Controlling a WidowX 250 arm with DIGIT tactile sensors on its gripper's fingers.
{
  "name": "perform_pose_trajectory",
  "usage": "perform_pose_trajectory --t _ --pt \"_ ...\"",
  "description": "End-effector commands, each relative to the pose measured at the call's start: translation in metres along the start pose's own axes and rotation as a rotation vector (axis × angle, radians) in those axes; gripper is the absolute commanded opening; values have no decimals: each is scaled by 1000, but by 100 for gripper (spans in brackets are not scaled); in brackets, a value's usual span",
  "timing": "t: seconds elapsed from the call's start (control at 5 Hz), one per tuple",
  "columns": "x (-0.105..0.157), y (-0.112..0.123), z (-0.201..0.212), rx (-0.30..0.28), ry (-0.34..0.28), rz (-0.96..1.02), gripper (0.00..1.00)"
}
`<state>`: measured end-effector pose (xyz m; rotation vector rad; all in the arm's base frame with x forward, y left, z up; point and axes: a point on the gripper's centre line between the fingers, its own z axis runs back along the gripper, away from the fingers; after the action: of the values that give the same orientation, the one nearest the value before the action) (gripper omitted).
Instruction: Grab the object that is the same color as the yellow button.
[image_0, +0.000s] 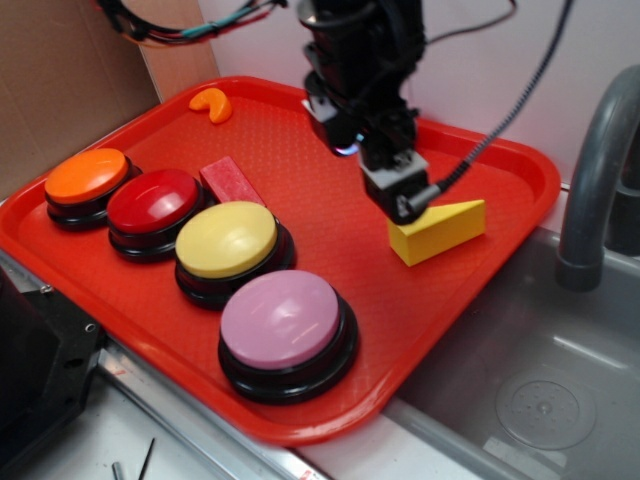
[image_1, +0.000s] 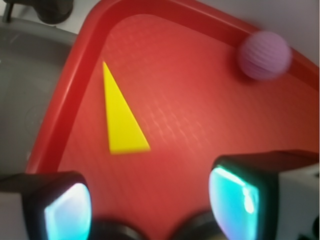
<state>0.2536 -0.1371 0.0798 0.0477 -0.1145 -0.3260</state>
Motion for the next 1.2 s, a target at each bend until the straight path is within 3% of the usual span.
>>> perform_pose_trajectory --t 0.0,0.6,0.8,1.0 --pt "23 -5 -17 -12 -2 -9 100" --pt "24 -6 -46 7 72 -8 100" --pt "24 -7 -50 23 75 -1 0" --pt "24 -5 -50 16 70 10 0"
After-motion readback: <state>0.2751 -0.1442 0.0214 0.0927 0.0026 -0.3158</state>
